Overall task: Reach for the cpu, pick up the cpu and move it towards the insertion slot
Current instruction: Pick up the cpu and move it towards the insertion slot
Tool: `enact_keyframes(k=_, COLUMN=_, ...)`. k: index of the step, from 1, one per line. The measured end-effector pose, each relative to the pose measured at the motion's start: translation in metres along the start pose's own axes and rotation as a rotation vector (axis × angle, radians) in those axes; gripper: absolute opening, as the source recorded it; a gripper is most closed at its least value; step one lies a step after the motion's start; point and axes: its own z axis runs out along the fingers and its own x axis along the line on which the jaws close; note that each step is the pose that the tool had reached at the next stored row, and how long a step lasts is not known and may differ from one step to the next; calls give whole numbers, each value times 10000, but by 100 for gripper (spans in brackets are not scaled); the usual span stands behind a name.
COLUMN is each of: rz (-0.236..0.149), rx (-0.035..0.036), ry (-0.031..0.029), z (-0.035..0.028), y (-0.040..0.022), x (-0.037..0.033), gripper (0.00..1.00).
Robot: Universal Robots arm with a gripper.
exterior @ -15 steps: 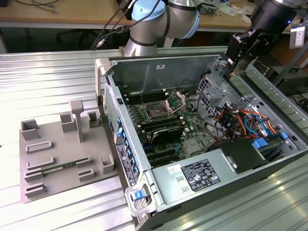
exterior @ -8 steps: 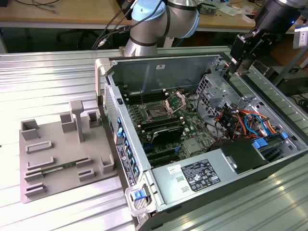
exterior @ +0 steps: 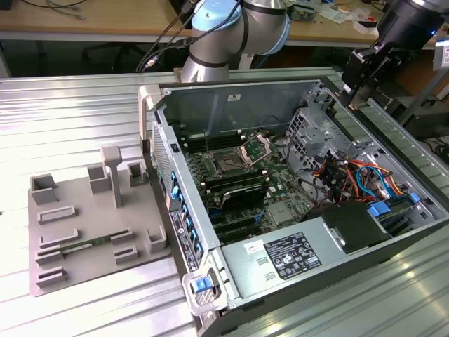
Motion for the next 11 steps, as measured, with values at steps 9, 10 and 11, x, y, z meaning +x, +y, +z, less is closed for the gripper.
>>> enact_keyframes(k=9, rz=0, rx=0, ry=0, z=-1, y=-15, x=-147, gripper=55)
enact_keyframes(k=10, rz=0, rx=0, ry=0, z=-1, y=-17, x=-164, gripper=55)
enact_keyframes(k=11, rz=-1, rx=0, ry=0, z=-1, y=-18, x=-175, gripper=55)
